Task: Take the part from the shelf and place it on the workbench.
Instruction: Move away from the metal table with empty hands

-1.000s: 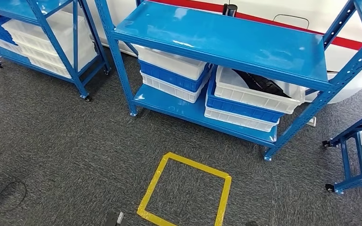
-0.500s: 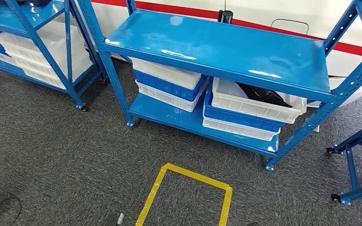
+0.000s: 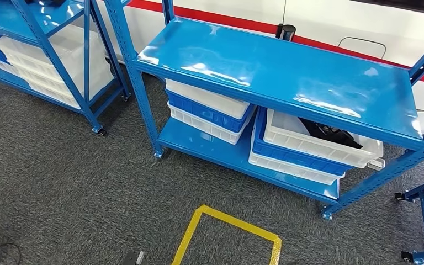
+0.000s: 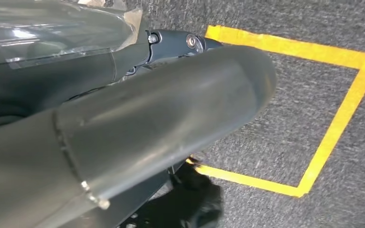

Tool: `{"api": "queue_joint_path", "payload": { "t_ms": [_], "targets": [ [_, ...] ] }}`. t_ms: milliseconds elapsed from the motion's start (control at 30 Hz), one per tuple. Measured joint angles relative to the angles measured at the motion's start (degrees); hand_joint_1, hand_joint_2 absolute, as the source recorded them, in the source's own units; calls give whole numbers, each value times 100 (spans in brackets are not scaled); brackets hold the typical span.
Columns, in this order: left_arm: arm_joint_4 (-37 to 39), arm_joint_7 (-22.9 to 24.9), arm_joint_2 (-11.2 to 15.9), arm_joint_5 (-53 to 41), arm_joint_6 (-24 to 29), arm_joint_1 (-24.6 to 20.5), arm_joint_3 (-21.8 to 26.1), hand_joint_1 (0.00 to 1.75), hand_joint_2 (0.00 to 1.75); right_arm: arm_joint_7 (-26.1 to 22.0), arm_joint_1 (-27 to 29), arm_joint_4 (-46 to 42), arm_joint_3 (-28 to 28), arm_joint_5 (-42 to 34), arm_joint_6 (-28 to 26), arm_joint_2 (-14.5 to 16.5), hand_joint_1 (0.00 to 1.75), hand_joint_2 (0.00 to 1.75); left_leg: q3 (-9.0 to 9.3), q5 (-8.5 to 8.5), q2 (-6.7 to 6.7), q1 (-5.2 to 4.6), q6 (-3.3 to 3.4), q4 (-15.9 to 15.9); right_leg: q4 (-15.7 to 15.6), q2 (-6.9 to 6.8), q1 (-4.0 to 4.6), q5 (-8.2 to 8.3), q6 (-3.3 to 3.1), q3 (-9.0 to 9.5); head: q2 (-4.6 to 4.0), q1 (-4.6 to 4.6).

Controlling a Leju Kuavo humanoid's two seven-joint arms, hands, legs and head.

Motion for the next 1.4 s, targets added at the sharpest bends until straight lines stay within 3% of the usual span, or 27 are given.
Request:
{"api": "queue_joint_path", "payload": {
  "t_ms": [33, 67, 133, 200, 267, 333, 367, 433, 500, 533, 567, 600, 633, 700, 733, 800, 833, 900, 967, 1033, 1067, 1100, 1167, 1200, 1233, 1333, 1400],
  "targets": [
    [0, 0, 1, 0, 1, 6, 0, 0, 0, -1, 6, 0, -4, 0, 0, 1, 0, 0, 86, -71, -15, -13, 1, 0, -106, 0, 6, 24, 25, -98, 0, 1],
    [0, 0, 1, 0, 2, 9, 0, 0, 0, 0, 7, 0, -7, 0, 0, 3, 0, 0, 177, -142, -25, -24, -3, 0, -359, -1, 9, 165, 68, -118, 0, 1],
    [3, 0, -2, 0, 4, 15, 1, 0, 0, 0, 17, 2, -10, 0, 0, 4, 0, 0, 341, -291, -41, -33, -28, -4, -998, -13, 41, 772, 130, -39, 0, -6],
    [6, 1, -13, 2, 7, 17, 2, 0, 0, 1, 24, 4, -14, 1, 0, -3, 0, 0, 440, -401, -52, -25, -82, -29, -1313, -25, 123, 1167, 49, 67, 0, -8],
    [3, -1, -30, 2, 7, 9, 2, 0, 0, -1, 9, 1, -18, 4, -1, -15, 0, 0, 540, -411, -45, -15, -154, -54, -1430, -13, 147, 1158, -115, 185, 0, -4],
    [-3, -7, -38, 0, 4, -13, 1, 0, 0, -5, -13, -4, -20, 7, -2, -20, 0, 0, 507, -377, -13, -7, -212, 149, -1576, 11, 84, 1136, -219, 380, 0, -11],
    [-5, -9, -36, 1, 4, -27, 0, 0, 0, -7, -24, -4, -21, 7, -2, -22, 0, 0, 358, -390, 0, 1, -240, 408, -1616, 18, 57, 1108, -263, 497, 0, -16],
    [-5, -10, -24, 0, 7, -35, 0, 0, 0, -9, -34, -4, -21, 6, -2, -21, 0, 0, -134, -564, 16, 27, -310, 1100, -1648, 19, 40, 998, -329, 661, 0, -25],
    [-4, -9, -4, 0, 12, -22, 0, 0, 0, -8, -25, -4, -22, 6, -2, -14, 0, 0, -608, -830, 20, 68, -391, 1494, -1650, 39, 15, 854, -320, 820, 0, -25],
    [-4, -9, 5, 0, 14, -17, 0, 0, 0, -8, -17, -4, -23, 7, -2, -7, 0, 0, -743, -857, 24, 89, -424, 1460, -1650, 54, -8, 775, -295, 917, 0, -25],
    [-4, -9, 14, 0, 15, -14, 0, 0, 0, -8, -11, -4, -23, 7, -2, 1, 0, 0, -801, -743, 33, 111, -458, 1273, -1650, 69, -37, 689, -264, 1025, 0, -25],
    [-4, -9, 20, 0, 15, -10, 0, 0, 0, -8, -8, -4, -23, 7, -2, 7, 0, 0, -799, -474, 46, 136, -485, 978, -1651, 79, -62, 598, -224, 1119, 0, -27],
    [-1, -9, 22, 0, 15, -1, 0, 0, 0, -8, -11, -4, -23, 7, -2, 7, 0, 0, -790, -99, 71, 160, -501, 639, -1640, 86, -65, 500, -178, 1208, 0, -41],
    [5, -3, 22, 0, 15, 2, 0, 0, 0, -7, -15, -4, -25, 7, -2, 4, 0, 0, -752, 403, 131, 172, -457, 249, -1674, 90, -44, 328, -81, 1325, 0, -56],
    [7, 1, 21, 0, 15, 0, 0, 0, 0, -7, -22, -4, -27, 7, -2, 1, 0, 0, -741, 482, 141, 163, -404, 186, -1676, 85, -28, 292, -20, 1398, 0, -53],
    [3, 6, 17, -2, 14, -14, 1, 0, 0, -8, -34, -5, -29, 8, -1, 5, 0, 0, -625, 441, 116, 136, -280, 167, -1607, 66, -36, 346, 94, 1469, 0, -22],
    [1, 3, 15, -3, 13, -18, 1, 0, 0, -10, -44, -6, -29, 8, -1, 9, 0, 0, -554, 415, 104, 133, -223, 130, -1406, 57, -46, 412, 135, 1409, 0, -14],
    [-2, 0, 15, -6, 14, -27, 2, 0, 0, -11, -59, -5, -29, 9, -1, 18, 0, 0, -400, 349, 86, 125, -138, 65, -743, 43, -62, 430, 140, 975, 0, 0],
    [-2, 2, 14, -9, 17, -32, 2, 0, 0, -11, -49, -4, -32, 9, -1, 17, 0, 0, -267, 267, 58, 105, -96, 17, -133, 39, -38, 158, 61, 412, 0, 2],
    [-2, 14, 14, -30, 23, -31, 2, 0, 0, -10, -28, -4, -37, 12, -1, 14, 0, 0, -108, 163, 23, 80, -88, -8, -66, 38, -8, -159, -21, 50, 0, 2],
    [-2, 24, 14, -43, 25, -31, 2, 0, 0, -10, -25, -4, -39, 14, -1, 14, 0, 0, -22, 103, 9, 67, -91, -12, -248, 37, 1, -157, -7, -25, 0, 1],
    [-2, 41, 14, -55, 26, -33, 2, 0, 0, -10, -25, -4, -41, 15, -2, 15, 0, 0, 60, 39, 1, 56, -96, -15, -543, 33, 10, 27, 47, -42, 0, 2],
    [-1, 81, 13, -61, 27, -32, 2, 0, 0, -8, -21, -2, -48, -2, -1, 15, 0, 0, 186, -82, 8, 36, -122, -18, -1105, -96, 40, 680, 120, -5, 0, 4],
    [0, 103, 13, -61, 29, -25, 2, 0, 0, -2, -30, -1, -62, -27, 2, 14, 0, 0, 233, -136, 24, 26, -153, -23, -1272, -175, 75, 959, 99, 19, 0, 14],
    [1, 118, 13, -60, 31, -16, 2, 0, 0, 5, -39, 1, -81, -57, 5, 16, 0, 0, 277, -167, 49, 15, -188, -10, -1347, -232, 93, 1144, 24, 20, 0, 22],
    [1, 131, 10, -57, 31, -8, 1, 0, 0, 17, -63, 0, -141, -110, 10, 17, 0, 0, 374, -239, 129, 8, -284, 100, -1428, -127, 45, 1285, -185, 150, 0, 44],
    [0, 131, 9, -57, 28, -32, 0, 0, 0, 13, -63, 0, -161, -116, 11, 13, 0, 0, 220, -488, 122, 24, -328, 473, -1453, -38, 10, 1279, -247, 227, 0, 27]
  ]
}}
